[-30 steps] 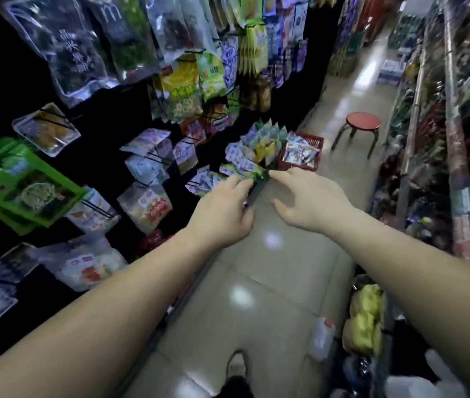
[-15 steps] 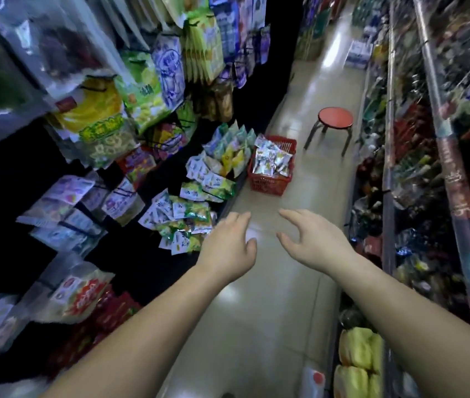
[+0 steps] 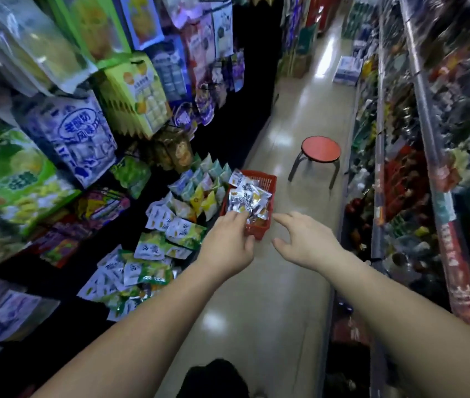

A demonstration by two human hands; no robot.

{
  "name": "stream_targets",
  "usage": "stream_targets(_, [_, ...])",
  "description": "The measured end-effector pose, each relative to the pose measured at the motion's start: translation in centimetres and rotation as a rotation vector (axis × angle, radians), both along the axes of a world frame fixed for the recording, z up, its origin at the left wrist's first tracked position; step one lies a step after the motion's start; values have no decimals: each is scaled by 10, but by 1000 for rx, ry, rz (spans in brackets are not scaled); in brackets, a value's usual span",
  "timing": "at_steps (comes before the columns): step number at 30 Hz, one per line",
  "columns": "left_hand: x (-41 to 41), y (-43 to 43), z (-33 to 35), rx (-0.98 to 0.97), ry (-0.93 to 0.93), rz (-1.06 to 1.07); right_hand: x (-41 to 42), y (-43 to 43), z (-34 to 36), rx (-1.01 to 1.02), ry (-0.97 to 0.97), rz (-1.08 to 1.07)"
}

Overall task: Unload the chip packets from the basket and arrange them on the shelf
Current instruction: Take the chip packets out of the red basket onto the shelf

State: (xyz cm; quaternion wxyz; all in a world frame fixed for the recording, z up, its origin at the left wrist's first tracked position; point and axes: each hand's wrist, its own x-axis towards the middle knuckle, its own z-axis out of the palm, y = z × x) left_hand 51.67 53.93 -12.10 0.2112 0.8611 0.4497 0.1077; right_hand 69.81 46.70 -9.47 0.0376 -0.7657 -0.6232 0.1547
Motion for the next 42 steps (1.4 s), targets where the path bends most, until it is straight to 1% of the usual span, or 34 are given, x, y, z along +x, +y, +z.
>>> stream_targets(5, [69, 95, -7, -35, 22, 49, 68, 108, 3, 17, 74, 22])
stream_targets(8, [118, 163, -15, -57, 20, 68, 119, 181, -2, -40, 154, 26])
stream_targets(11, [173, 240, -23, -47, 53, 46, 176, 259, -6, -72, 170, 15])
stream_targets(14, [229, 304, -26, -56, 91, 12, 233, 324, -4, -70, 119, 22])
stream_targets(17, [283, 351, -25, -99, 86, 12, 285, 368, 0, -101, 56, 49])
stream_targets(20, [342, 401, -34, -140, 94, 16, 345, 417, -4, -102, 59, 58])
stream_targets(23, [404, 448, -47, -149, 120, 36, 414, 472, -27, -101, 83, 64])
stream_targets(27, [487, 511, -69, -186, 94, 138, 505, 546, -51, -69, 31, 150])
stream_targets(31, [549, 561, -70, -208, 82, 264, 580, 624, -54, -68, -45, 256])
stream_targets(35, [572, 609, -70, -235, 94, 411, 615, 703, -49, -92, -42, 391])
stream_targets(42, [578, 701, -89, -280, 106, 605, 613, 842, -70, -185, -66, 628])
